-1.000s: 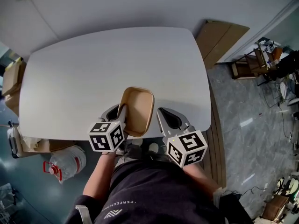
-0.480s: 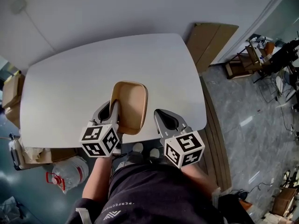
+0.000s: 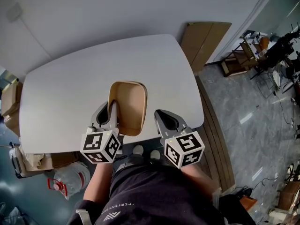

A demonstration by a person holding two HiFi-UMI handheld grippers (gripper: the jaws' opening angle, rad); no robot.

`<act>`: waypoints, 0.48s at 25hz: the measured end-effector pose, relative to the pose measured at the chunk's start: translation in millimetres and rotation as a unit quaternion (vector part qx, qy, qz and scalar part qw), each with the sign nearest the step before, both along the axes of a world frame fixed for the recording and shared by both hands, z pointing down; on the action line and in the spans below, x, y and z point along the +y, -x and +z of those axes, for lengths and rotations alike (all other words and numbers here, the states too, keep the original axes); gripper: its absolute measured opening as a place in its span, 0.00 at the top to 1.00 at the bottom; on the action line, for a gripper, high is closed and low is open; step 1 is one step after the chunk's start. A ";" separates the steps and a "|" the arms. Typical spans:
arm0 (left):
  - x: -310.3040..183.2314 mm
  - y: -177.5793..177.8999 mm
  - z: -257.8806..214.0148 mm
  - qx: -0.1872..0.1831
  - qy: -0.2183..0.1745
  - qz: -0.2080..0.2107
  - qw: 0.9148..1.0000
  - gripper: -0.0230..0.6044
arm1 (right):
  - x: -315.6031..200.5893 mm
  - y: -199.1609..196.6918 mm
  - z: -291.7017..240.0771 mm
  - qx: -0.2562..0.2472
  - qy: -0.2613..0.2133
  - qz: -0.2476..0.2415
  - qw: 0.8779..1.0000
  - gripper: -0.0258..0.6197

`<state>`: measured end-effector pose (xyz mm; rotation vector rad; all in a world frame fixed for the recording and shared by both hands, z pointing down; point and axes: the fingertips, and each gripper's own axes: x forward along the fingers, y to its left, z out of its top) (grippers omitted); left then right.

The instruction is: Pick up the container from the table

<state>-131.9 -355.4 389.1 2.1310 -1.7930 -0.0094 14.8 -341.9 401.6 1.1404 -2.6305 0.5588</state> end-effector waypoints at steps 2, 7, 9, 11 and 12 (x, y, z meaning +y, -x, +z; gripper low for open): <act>0.8 -2.1 -0.7 -0.001 -0.001 0.002 1.000 0.92 | 0.4 -1.9 -1.3 0.000 -0.002 0.003 1.000 0.96; 2.0 -3.3 -0.9 -0.001 0.000 0.003 1.000 0.92 | 1.5 -4.3 -1.6 0.003 -0.003 0.005 1.000 0.96; 3.0 -3.3 -1.6 -0.001 0.000 0.004 1.000 0.92 | 1.7 -4.9 -2.7 0.002 -0.003 0.007 1.000 0.96; 4.2 -3.5 -1.8 -0.002 -0.001 0.004 1.000 0.92 | 1.9 -5.0 -3.2 0.000 -0.004 0.007 1.000 0.96; 4.5 -4.0 -1.6 -0.002 -0.001 0.004 1.000 0.92 | 2.0 -5.2 -3.0 -0.001 -0.003 0.007 1.000 0.96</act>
